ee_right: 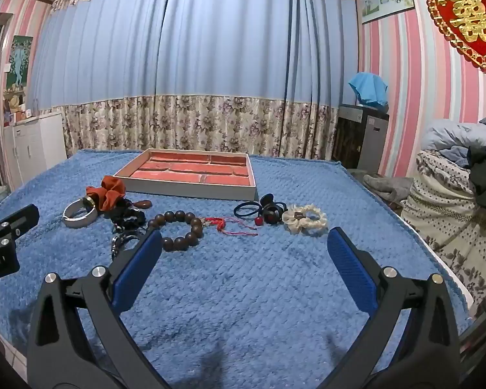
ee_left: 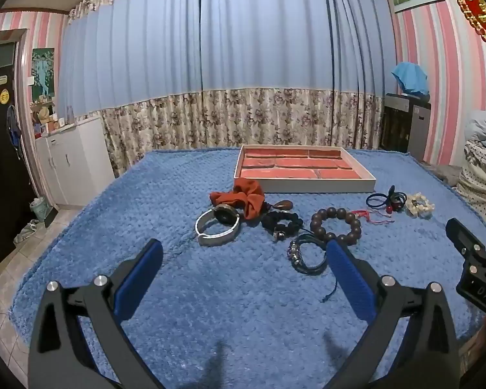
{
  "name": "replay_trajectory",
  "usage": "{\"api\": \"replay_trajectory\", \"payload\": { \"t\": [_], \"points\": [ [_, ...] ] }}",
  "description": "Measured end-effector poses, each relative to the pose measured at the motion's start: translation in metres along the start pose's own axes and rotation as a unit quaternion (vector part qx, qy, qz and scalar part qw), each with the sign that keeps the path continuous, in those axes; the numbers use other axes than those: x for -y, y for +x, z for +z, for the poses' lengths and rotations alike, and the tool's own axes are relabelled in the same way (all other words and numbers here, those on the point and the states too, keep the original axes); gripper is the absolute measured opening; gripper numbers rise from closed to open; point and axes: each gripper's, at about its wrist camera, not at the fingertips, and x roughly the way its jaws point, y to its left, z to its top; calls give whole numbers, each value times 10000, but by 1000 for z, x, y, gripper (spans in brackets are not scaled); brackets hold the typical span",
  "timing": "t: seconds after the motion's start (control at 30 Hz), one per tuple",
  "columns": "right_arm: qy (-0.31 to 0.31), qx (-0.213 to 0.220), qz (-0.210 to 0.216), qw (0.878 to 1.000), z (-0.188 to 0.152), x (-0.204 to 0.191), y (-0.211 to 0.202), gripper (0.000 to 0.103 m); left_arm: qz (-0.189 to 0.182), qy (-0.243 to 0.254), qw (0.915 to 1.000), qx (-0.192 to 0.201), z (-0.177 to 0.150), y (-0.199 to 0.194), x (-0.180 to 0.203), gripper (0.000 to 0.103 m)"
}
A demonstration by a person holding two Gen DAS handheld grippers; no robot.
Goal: Organize jewelry
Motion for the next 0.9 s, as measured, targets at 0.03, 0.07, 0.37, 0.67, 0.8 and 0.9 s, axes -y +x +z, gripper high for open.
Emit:
{"api": "replay_trajectory", "payload": {
  "t": [0.03,0.07,0.37,0.67,0.8,0.9],
  "points": [
    [-18,-6,-5,10000,0,0,0,99,13,17,10000,-14,0,0,0,99],
    [-26,-1,-12,10000,0,0,-1,99,1,14,10000,-19,0,0,0,99],
    [-17,29,-5,10000,0,0,-3,99,40,10,10000,-6,1,-2,-2,99],
    [-8,20,-8,10000,-1,0,-1,99,51,5,10000,5,-1,-3,0,99],
    [-3,22,-7,10000,-1,0,0,99,41,18,10000,-8,-2,-3,2,99],
    [-2,22,-8,10000,-1,1,0,99,42,23,10000,-6,-2,-3,4,99]
  ]
}}
